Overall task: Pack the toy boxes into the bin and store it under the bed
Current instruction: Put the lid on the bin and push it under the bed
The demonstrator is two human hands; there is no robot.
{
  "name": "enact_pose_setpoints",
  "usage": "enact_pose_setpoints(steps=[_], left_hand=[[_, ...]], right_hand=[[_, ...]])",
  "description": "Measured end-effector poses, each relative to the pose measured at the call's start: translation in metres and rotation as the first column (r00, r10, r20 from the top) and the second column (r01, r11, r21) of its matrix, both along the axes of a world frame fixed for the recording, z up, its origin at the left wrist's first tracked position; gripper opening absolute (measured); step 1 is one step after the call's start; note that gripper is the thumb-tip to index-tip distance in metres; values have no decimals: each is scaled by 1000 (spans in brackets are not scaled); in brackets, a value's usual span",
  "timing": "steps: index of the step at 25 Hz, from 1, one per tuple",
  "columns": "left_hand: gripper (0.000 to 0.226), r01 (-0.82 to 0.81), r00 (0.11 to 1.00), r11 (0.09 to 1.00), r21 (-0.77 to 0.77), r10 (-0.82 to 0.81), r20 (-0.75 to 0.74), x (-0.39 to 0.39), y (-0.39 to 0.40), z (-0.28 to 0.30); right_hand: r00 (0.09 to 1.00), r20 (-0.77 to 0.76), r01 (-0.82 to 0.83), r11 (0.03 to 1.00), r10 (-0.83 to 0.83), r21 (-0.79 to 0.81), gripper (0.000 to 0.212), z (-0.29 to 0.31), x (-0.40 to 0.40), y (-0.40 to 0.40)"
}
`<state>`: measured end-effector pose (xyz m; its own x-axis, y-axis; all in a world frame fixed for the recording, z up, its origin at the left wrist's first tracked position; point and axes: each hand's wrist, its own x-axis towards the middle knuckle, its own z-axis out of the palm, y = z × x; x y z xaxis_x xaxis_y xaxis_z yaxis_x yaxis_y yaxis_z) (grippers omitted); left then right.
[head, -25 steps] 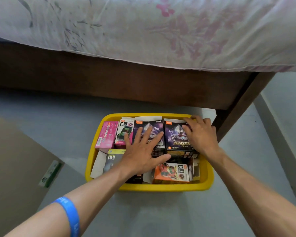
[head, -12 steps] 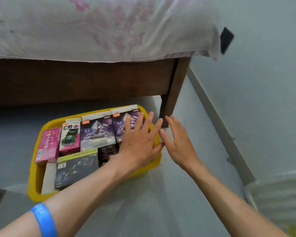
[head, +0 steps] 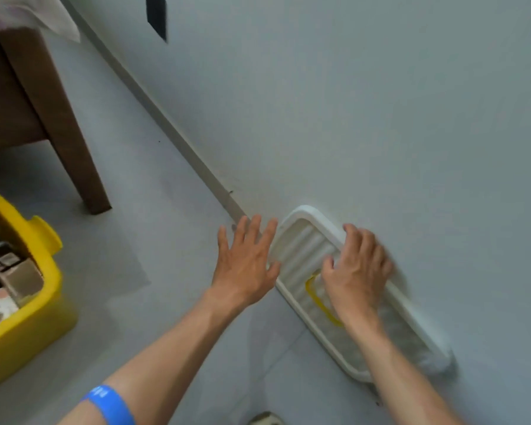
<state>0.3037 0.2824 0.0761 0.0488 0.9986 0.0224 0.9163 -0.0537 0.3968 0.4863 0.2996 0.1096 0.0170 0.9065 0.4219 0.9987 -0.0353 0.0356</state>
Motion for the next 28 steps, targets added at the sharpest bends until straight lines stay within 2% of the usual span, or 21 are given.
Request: enact_pose_setpoints(steps=[2, 4, 6, 8, 9, 10, 11, 13, 14, 15, 16, 17, 20, 22, 24, 25, 26, 27, 28], left_hand=[[71, 36, 995, 997, 61, -42, 88, -9, 1, -1], [63, 58, 979, 993, 105, -77, 190, -28, -8, -3], [64, 38, 981, 996, 86, -53, 187, -59, -22, -7], [70, -3, 989, 997, 81, -9, 146, -95, -34, -2], [75, -38, 985, 994, 102, 20, 172, -114, -39, 4], [81, -100, 963, 985, 138, 60, 263, -134, -45, 15], [85, -188, 913, 967, 170, 108, 394, -152, -51, 30], [83, -419, 755, 890, 180, 231, 614, -198, -75, 62], [72, -509, 720, 836, 206, 283, 634, -223, -89, 78], [55, -564, 721, 790, 238, 331, 609, -248, -106, 90], [40, -592, 721, 767, 248, 367, 588, -269, -124, 99], [34, -616, 696, 755, 224, 389, 604, -285, -144, 108], [59, -641, 594, 766, 47, 457, 662, -308, -186, 120], [61, -664, 526, 747, -38, 503, 686, -312, -206, 124], [41, -690, 357, 719, -80, 434, 827, -316, -224, 125], [30, -722, 277, 686, -88, 403, 872, -318, -235, 125], [23, -766, 234, 637, -85, 400, 886, -321, -247, 125], [21, -815, 217, 574, -82, 432, 875, -328, -261, 125], [22, -862, 200, 500, -85, 489, 849, -338, -275, 124]], right_hand=[[999, 35, 31, 998, -29, -55, 51, -4, -4, 6], [1000, 1, -10, 994, 10, -112, 33, 1, -18, 12], [995, -62, -86, 979, 76, -186, 19, 4, -45, 8], [962, -158, -251, 945, 221, -210, 16, 14, -86, -1], [924, -202, -361, 917, 326, -171, 16, 25, -110, -3], [869, -247, -467, 877, 430, -116, 17, 41, -133, -4], [799, -295, -564, 823, 523, -68, 19, 59, -150, -1], [622, -458, -736, 673, 635, -65, 29, 103, -191, 3], [546, -523, -801, 590, 654, -99, 31, 123, -211, 4], [506, -518, -844, 519, 689, -135, 31, 139, -231, 5], [487, -462, -869, 466, 741, -168, 30, 152, -250, 5], [459, -401, -888, 415, 793, -197, 28, 162, -268, 5], [368, -314, -925, 310, 875, -220, 32, 200, -310, 7], [226, -436, -966, 143, 871, -214, 33, 221, -335, -1], [40, -637, -976, -105, 770, -188, 30, 223, -366, -23], [-10, -705, -971, -175, 710, -163, 30, 213, -383, -33], [-36, -714, -971, -193, 700, -140, 30, 198, -400, -42], [-37, -668, -978, -165, 743, -129, 34, 181, -418, -49], [1, -568, -987, -91, 823, -133, 43, 163, -431, -54]])
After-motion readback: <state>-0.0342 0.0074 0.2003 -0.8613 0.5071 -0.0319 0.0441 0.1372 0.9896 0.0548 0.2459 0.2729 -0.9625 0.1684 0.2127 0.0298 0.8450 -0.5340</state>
